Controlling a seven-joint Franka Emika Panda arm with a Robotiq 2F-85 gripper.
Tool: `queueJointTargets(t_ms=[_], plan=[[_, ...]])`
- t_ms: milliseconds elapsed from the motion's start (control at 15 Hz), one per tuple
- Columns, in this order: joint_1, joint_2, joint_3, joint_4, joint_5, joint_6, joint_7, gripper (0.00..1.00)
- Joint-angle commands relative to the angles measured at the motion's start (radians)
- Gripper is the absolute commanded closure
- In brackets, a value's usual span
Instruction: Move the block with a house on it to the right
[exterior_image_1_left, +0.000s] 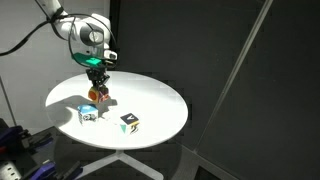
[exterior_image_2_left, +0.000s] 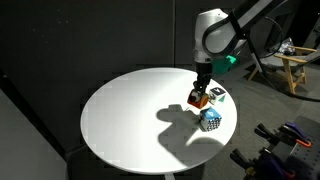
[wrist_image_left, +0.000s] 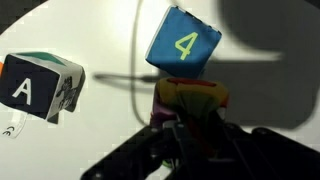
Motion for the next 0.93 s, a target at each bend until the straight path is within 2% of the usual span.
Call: queueJointTargets(t_ms=[0,400,467,867], plan=[[-0.001,0.0,0.001,0.002,0.0,-0.003,0.0,0.76],[-0.001,0.0,0.001,0.002,0.0,-0.003,0.0,0.76],[-0.001,0.0,0.001,0.002,0.0,-0.003,0.0,0.93],[-0.007,-0.034,-0.022,0.02,0.004,0.001,0.071,0.93]])
